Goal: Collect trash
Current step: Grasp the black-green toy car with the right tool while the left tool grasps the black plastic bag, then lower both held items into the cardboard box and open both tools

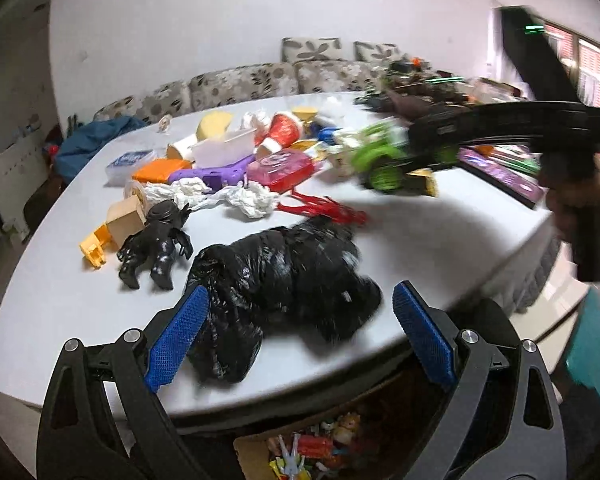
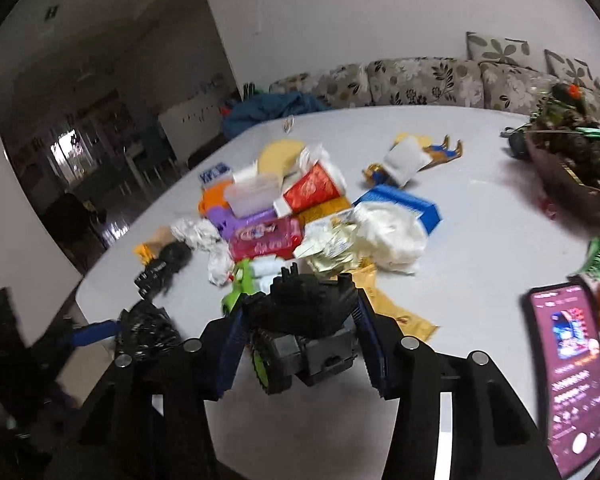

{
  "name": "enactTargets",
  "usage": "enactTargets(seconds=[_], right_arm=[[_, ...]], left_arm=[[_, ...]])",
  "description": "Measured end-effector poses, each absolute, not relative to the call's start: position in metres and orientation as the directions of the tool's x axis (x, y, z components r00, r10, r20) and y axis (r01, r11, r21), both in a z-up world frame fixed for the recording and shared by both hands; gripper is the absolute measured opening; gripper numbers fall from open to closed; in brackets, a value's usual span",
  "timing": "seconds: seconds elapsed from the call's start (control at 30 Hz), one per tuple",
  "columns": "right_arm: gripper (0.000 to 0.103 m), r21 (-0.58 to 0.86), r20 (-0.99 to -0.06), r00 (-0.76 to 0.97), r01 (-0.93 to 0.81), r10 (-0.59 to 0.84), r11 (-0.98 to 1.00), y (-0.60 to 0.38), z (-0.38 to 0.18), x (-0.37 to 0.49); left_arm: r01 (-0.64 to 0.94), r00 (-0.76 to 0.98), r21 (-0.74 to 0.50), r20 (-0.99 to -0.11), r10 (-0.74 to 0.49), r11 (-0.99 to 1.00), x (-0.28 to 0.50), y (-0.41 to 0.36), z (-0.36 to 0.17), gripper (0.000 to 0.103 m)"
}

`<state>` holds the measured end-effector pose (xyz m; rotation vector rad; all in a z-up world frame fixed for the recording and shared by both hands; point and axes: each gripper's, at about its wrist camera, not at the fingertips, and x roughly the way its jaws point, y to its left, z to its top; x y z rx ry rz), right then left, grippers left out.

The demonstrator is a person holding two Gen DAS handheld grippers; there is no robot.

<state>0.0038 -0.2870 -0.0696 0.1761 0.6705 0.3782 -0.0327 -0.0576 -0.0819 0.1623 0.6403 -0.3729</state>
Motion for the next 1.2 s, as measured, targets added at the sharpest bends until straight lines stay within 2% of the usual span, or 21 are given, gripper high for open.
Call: enactTargets(seconds=[0.13,0.2,0.23,0.27,0.33,0.5,0.6,0.7,0.9,0.93,1.0,1.03,1.07,1.1,1.13,1.2], right_arm=[[0.051,0.290,-0.558,0.728,-0.279,0.399,0.915,-0.297,-0.071,-0.001],[0.051,0.304,-0.544,0.736,-0.273,0.402,0.913,-0.300,-0.071,-0.003],[0.051,0.312,-0.539,0.739,-0.271,0.404,0.911,-0.301,-0.070,-0.004],[0.051,0.316,-0.534,0.741,-0.272,0.407,0.909,-0.302,-0.070,-0.006],[0.051,0.315,-0.514,0.752,-0.282,0.412,0.906,-0.303,-0.062,-0.014],[0.051,0.302,-0.453,0.779,-0.323,0.433,0.897,-0.300,-0.039,-0.034],[0.051,0.315,-0.428,0.772,-0.359,0.469,0.879,-0.294,-0.026,-0.047],[0.051,0.332,-0.442,0.724,-0.417,0.531,0.846,-0.284,-0.022,-0.067],[0.051,0.342,-0.588,0.544,-0.503,0.598,0.794,-0.249,-0.056,-0.109],[0.051,0.337,-0.624,0.506,-0.512,0.595,0.790,-0.241,-0.068,-0.113],[0.051,0.342,-0.685,0.438,-0.512,0.582,0.788,-0.227,-0.096,-0.116],[0.057,0.343,-0.725,0.395,-0.503,0.565,0.793,-0.220,-0.117,-0.113],[0.065,0.324,-0.759,0.374,-0.492,0.533,0.808,-0.215,-0.136,-0.110],[0.078,0.296,-0.787,0.365,-0.485,0.498,0.823,-0.209,-0.154,-0.108],[0.074,0.275,-0.806,0.353,-0.486,0.475,0.829,-0.205,-0.170,-0.106],[0.066,0.279,-0.817,0.333,-0.487,0.471,0.828,-0.204,-0.183,-0.103]], left_arm=[[0.300,0.748,0.074,-0.638,-0.186,0.951,-0.001,-0.069,-0.092,0.091],[0.279,0.729,0.045,-0.660,-0.181,0.959,0.014,-0.069,-0.097,0.053],[0.294,0.708,-0.024,-0.666,-0.234,0.956,0.017,-0.063,-0.092,0.049],[0.289,0.714,-0.082,-0.645,-0.272,0.954,0.015,-0.055,-0.083,0.047],[0.300,0.753,-0.112,-0.581,-0.307,0.947,0.001,-0.043,-0.060,0.046],[0.379,0.841,-0.069,-0.390,-0.374,0.923,-0.054,-0.015,0.006,0.046],[0.410,0.833,-0.053,-0.386,-0.397,0.911,-0.076,-0.005,0.016,0.047],[0.453,0.796,-0.018,-0.443,-0.413,0.891,-0.098,0.000,0.002,0.047],[0.560,0.663,0.031,-0.616,-0.425,0.828,-0.134,-0.009,-0.058,0.049],[0.577,0.632,0.034,-0.651,-0.420,0.816,-0.136,-0.011,-0.071,0.051],[0.596,0.584,0.046,-0.711,-0.393,0.802,-0.134,-0.017,-0.098,0.065],[0.602,0.563,0.054,-0.737,-0.375,0.797,-0.132,-0.022,-0.114,0.086],[0.614,0.536,0.054,-0.761,-0.366,0.787,-0.129,-0.024,-0.128,0.095],[0.623,0.508,0.051,-0.785,-0.354,0.781,-0.124,-0.025,-0.148,0.095],[0.623,0.480,0.031,-0.804,-0.350,0.782,-0.119,-0.024,-0.160,0.095],[0.589,0.399,-0.093,-0.830,-0.389,0.803,-0.105,-0.012,-0.179,0.095]])
